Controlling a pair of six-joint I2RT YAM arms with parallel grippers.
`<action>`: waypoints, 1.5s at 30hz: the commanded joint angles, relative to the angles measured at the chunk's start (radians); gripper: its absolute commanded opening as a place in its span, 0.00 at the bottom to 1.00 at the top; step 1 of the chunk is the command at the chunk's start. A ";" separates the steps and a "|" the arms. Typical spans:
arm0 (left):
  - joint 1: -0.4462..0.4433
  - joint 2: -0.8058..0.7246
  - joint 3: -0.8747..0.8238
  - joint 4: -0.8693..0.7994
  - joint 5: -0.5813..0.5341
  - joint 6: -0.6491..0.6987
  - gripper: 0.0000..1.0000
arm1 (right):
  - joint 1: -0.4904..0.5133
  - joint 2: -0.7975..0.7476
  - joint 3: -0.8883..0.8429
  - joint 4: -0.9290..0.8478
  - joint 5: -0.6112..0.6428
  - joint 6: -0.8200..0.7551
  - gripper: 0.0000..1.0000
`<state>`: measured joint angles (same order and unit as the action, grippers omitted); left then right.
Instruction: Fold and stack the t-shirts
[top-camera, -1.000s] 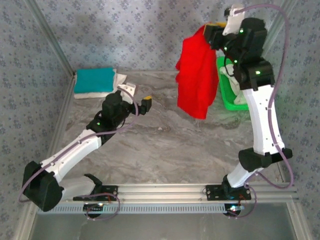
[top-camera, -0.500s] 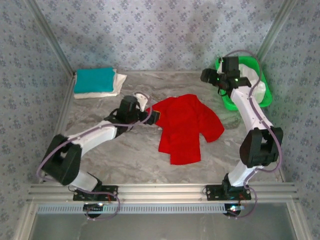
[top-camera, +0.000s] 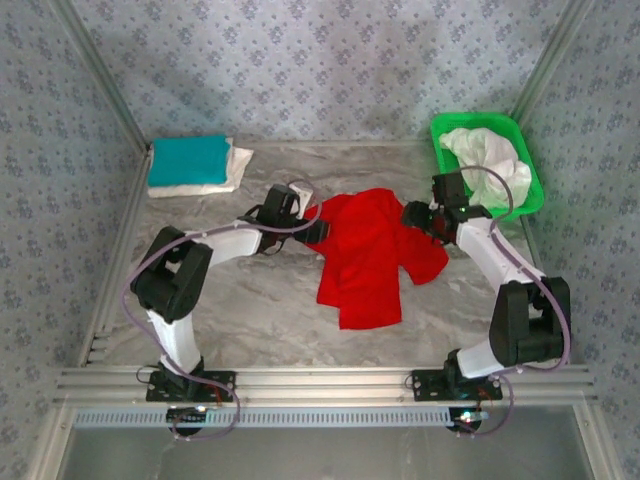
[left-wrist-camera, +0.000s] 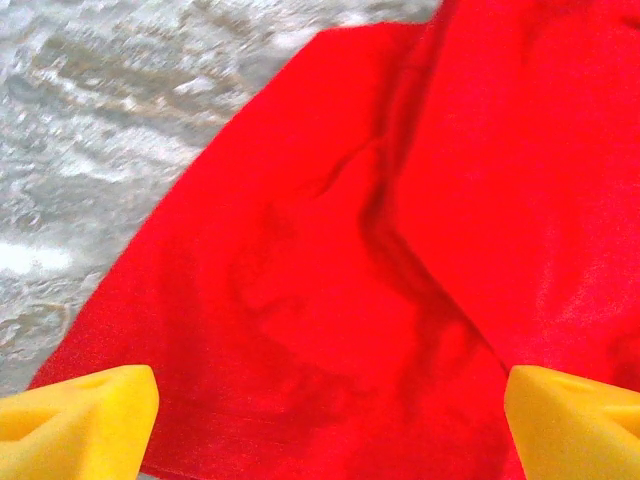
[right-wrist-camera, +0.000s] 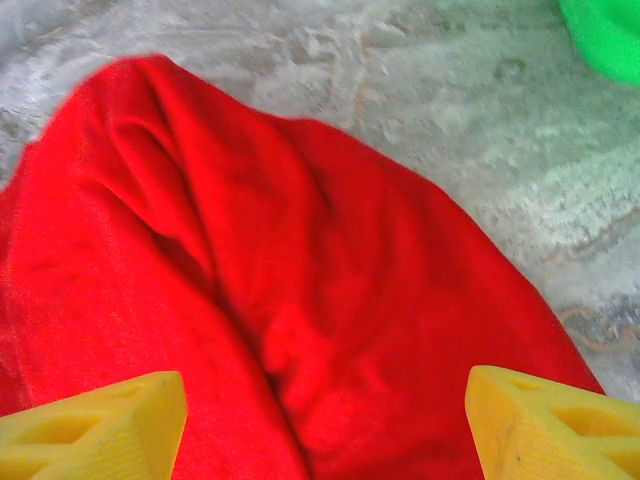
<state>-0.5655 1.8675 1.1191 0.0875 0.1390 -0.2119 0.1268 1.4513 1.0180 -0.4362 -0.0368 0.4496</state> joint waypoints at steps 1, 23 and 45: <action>-0.007 0.066 0.092 -0.090 -0.003 -0.028 0.88 | -0.012 -0.047 -0.040 0.026 0.005 0.036 0.75; -0.063 0.198 0.179 -0.082 -0.043 -0.039 0.06 | -0.078 -0.173 -0.338 0.298 -0.035 0.228 0.72; -0.108 0.083 0.123 -0.161 0.068 -0.013 0.52 | -0.127 -0.201 -0.423 0.360 -0.052 0.281 0.75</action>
<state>-0.6674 1.8885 1.2011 -0.0315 0.1650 -0.2523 -0.0013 1.2545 0.5987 -0.0978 -0.1013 0.7223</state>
